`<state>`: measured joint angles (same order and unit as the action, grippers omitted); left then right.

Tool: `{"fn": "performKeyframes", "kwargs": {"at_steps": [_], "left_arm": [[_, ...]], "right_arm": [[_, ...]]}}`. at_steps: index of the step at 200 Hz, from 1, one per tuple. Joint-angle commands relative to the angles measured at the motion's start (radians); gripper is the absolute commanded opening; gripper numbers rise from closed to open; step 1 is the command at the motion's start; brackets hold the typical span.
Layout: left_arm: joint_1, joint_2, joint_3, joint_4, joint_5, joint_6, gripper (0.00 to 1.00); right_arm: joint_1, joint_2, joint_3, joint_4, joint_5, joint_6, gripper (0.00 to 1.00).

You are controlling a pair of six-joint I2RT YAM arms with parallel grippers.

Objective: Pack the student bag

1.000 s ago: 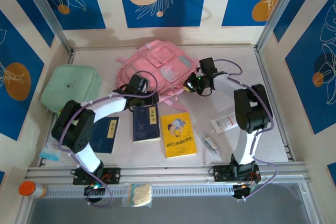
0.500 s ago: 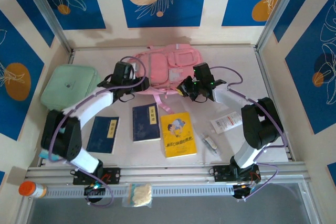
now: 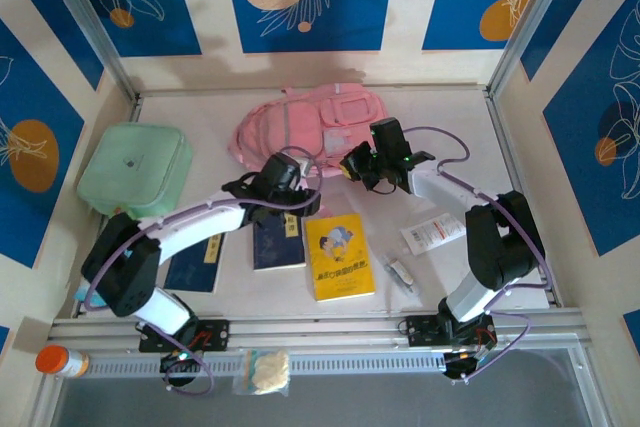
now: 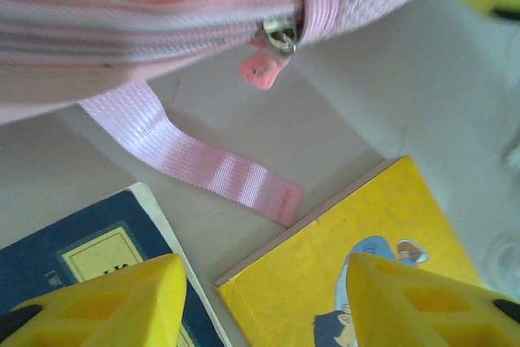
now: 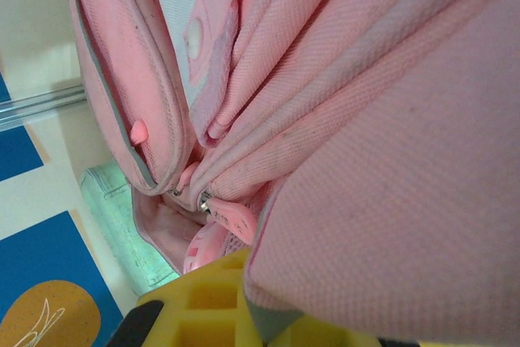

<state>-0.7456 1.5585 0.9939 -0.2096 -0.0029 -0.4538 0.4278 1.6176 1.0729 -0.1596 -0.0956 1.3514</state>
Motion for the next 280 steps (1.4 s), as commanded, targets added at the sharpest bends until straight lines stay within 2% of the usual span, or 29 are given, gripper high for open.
{"fn": "performKeyframes", "kwargs": {"at_steps": [1, 20, 40, 92, 188, 212, 280], "left_arm": [[-0.018, 0.069, 0.058, 0.068, -0.078, 0.035, 0.53], [-0.031, 0.124, 0.076, 0.132, -0.119, 0.064, 0.52], [-0.030, 0.182, 0.130, 0.101, -0.202, 0.065, 0.50], [-0.024, 0.244, 0.197, 0.117, -0.259, 0.090, 0.46], [-0.004, 0.281, 0.241, 0.138, -0.217, 0.066, 0.25], [-0.004, 0.272, 0.237, 0.145, -0.213, 0.070, 0.16], [0.007, 0.217, 0.193, 0.147, -0.207, 0.072, 0.02]], "right_arm": [[0.013, -0.035, 0.024, 0.021, -0.014, 0.015, 0.00], [0.019, -0.030, 0.027, 0.014, -0.010, 0.014, 0.00], [0.021, -0.033, 0.022, 0.014, -0.006, 0.015, 0.00], [0.026, -0.036, 0.012, 0.008, -0.002, 0.012, 0.00], [0.028, -0.035, 0.010, 0.005, -0.005, 0.011, 0.00], [0.028, -0.034, 0.013, 0.003, -0.003, 0.006, 0.00], [0.028, -0.033, 0.036, -0.022, 0.011, -0.021, 0.00]]}}
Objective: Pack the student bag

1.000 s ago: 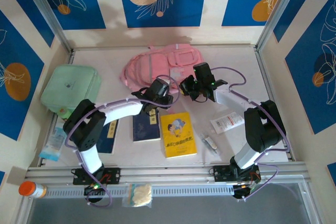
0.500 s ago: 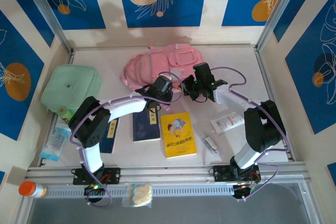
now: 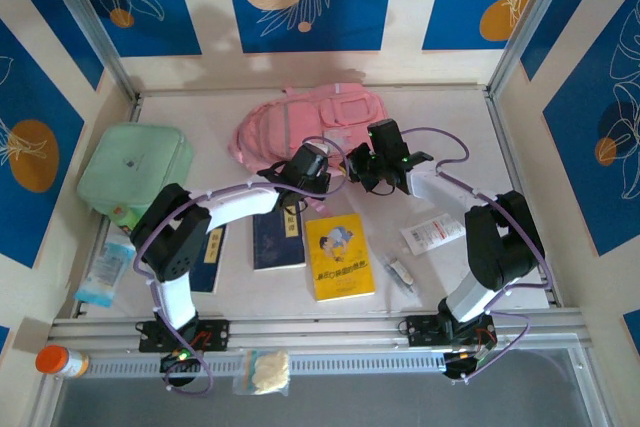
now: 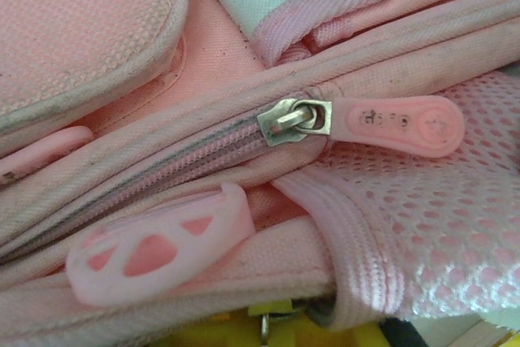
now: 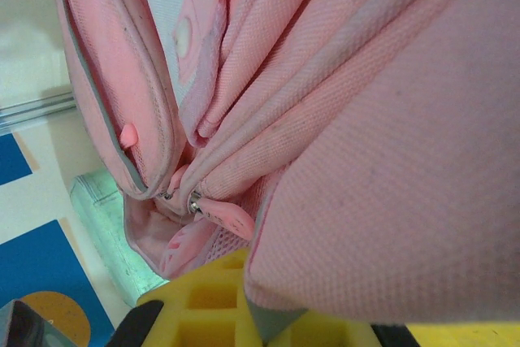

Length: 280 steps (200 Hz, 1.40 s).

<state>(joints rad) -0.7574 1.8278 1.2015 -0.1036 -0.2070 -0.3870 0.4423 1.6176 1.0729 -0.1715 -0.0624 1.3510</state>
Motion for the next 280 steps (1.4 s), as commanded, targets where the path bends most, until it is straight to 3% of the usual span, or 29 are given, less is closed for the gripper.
{"fn": "performKeyframes", "kwargs": {"at_steps": [1, 64, 129, 176, 228, 245, 268, 280], "left_arm": [[0.019, -0.054, -0.015, 0.041, -0.003, 0.005, 0.02], [0.048, -0.149, -0.101, 0.010, 0.001, -0.004, 0.00], [0.107, -0.255, -0.216, -0.045, 0.039, 0.053, 0.00], [0.111, -0.267, -0.201, -0.057, 0.152, 0.089, 0.00], [0.104, -0.247, -0.162, -0.067, 0.227, 0.002, 0.00], [0.096, -0.236, -0.152, -0.018, 0.258, -0.024, 0.00], [0.089, -0.221, -0.127, -0.022, 0.264, -0.020, 0.00], [0.089, -0.215, -0.119, -0.035, 0.266, -0.014, 0.00]], "right_arm": [[0.013, -0.033, 0.037, -0.011, -0.022, -0.021, 0.00], [-0.019, -0.035, 0.070, -0.050, -0.027, -0.090, 0.00], [-0.110, -0.007, 0.118, -0.088, -0.142, -0.197, 0.00], [-0.163, 0.050, 0.183, -0.132, -0.189, -0.279, 0.00], [-0.254, 0.134, 0.260, -0.191, -0.244, -0.334, 0.00], [-0.276, 0.132, 0.234, -0.161, -0.316, -0.281, 0.11], [-0.284, 0.075, 0.143, -0.092, -0.372, -0.224, 0.44], [-0.262, 0.054, 0.120, -0.128, -0.394, -0.212, 0.55]]}}
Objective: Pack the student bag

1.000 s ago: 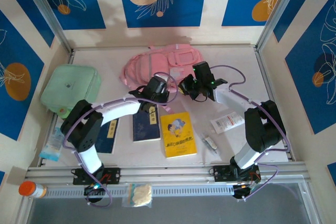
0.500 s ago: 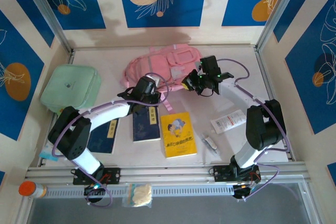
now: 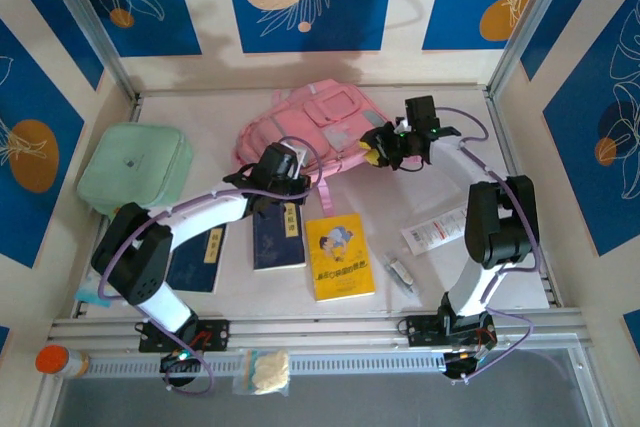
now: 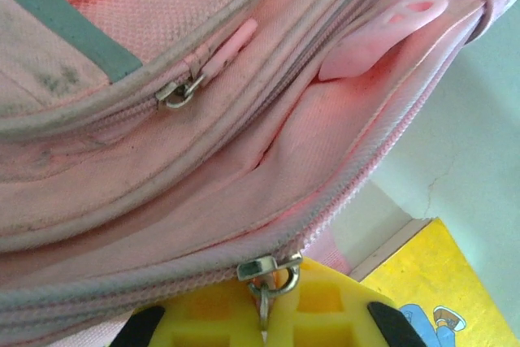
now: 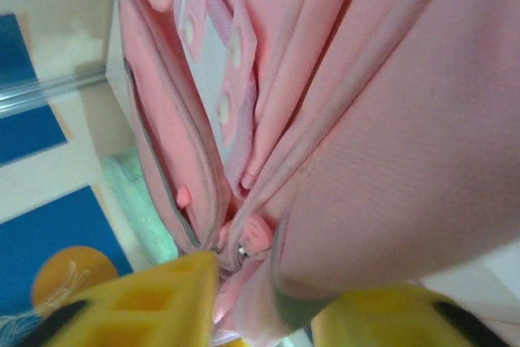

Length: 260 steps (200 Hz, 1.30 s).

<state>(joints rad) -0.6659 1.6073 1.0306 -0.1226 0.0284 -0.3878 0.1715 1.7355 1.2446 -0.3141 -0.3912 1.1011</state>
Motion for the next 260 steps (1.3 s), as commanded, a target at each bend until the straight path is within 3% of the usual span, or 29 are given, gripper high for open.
{"fn": "performKeyframes", "kwargs": {"at_steps": [1, 22, 38, 53, 100, 125, 157, 172, 218, 260], "left_arm": [[-0.004, 0.006, 0.053, -0.016, 0.031, -0.013, 0.00], [-0.003, -0.002, 0.051, -0.025, 0.026, -0.020, 0.00], [-0.005, -0.013, 0.036, -0.002, 0.028, -0.031, 0.00], [-0.005, -0.017, 0.027, 0.010, 0.028, -0.041, 0.00], [-0.006, -0.009, 0.022, 0.038, 0.049, -0.055, 0.00], [-0.006, -0.008, 0.026, 0.050, 0.063, -0.069, 0.00], [-0.007, -0.016, 0.023, 0.053, 0.068, -0.065, 0.00], [-0.006, -0.032, 0.020, 0.036, 0.059, -0.052, 0.00], [0.001, -0.131, -0.014, -0.072, 0.019, 0.003, 0.00], [0.052, -0.237, -0.077, -0.194, -0.015, 0.080, 0.00]], "right_arm": [[0.010, -0.066, -0.054, 0.011, -0.065, 0.041, 0.55], [0.071, -0.124, -0.129, 0.015, -0.048, 0.108, 0.71], [0.099, -0.142, -0.215, 0.142, -0.064, 0.226, 0.83], [0.119, -0.116, -0.269, 0.281, -0.085, 0.331, 0.85], [0.225, 0.039, -0.189, 0.353, 0.006, 0.410, 0.85], [0.225, 0.093, -0.162, 0.380, 0.045, 0.404, 0.71], [0.221, 0.125, -0.111, 0.314, 0.057, 0.331, 0.34], [0.213, 0.116, -0.111, 0.280, 0.075, 0.298, 0.21], [0.151, 0.056, -0.097, 0.142, 0.041, 0.142, 0.00], [0.034, 0.052, -0.025, 0.029, -0.083, -0.023, 0.00]]}}
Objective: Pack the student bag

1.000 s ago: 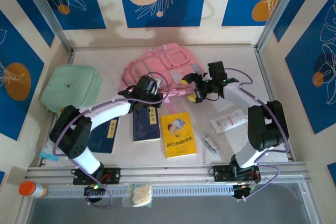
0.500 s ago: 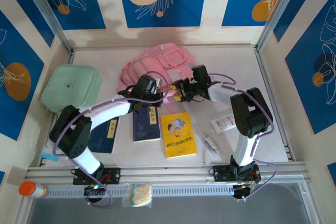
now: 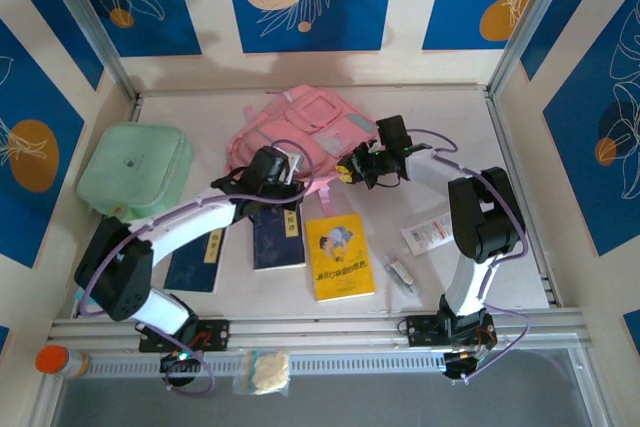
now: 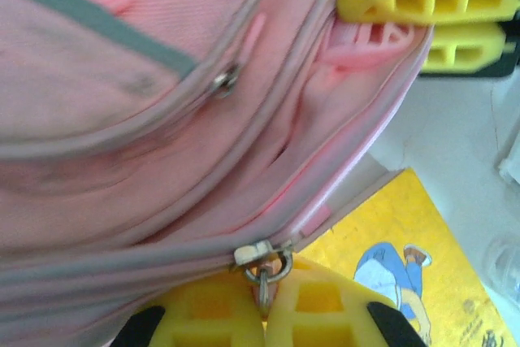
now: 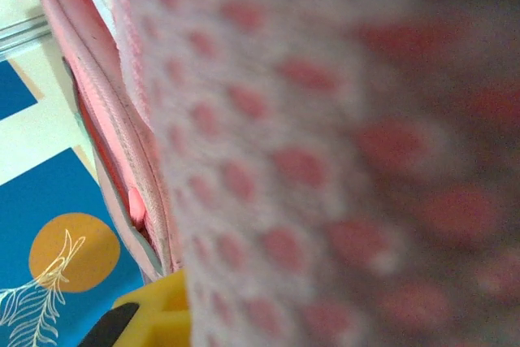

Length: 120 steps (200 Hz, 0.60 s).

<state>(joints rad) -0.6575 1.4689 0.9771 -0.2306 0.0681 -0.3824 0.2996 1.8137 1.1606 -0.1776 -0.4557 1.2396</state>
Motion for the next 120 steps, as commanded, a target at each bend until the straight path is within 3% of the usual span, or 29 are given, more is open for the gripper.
{"fn": "performKeyframes", "kwargs": {"at_steps": [1, 39, 73, 108, 120], "left_arm": [[0.047, -0.099, -0.023, -0.090, -0.055, 0.078, 0.00], [0.095, -0.148, -0.032, -0.191, -0.045, 0.115, 0.00], [0.096, -0.134, -0.045, -0.097, 0.094, 0.063, 0.00], [0.079, -0.056, -0.012, -0.009, 0.144, 0.016, 0.00], [0.081, -0.035, 0.008, -0.014, 0.133, 0.010, 0.00]], "right_arm": [[-0.096, -0.025, 0.062, -0.109, -0.021, -0.164, 0.00], [-0.186, 0.098, 0.242, -0.188, -0.088, -0.248, 0.00], [-0.173, 0.185, 0.360, -0.232, -0.083, -0.269, 0.00], [-0.175, 0.181, 0.351, -0.251, -0.069, -0.283, 0.12], [-0.188, 0.166, 0.337, -0.273, -0.065, -0.295, 0.24]]}}
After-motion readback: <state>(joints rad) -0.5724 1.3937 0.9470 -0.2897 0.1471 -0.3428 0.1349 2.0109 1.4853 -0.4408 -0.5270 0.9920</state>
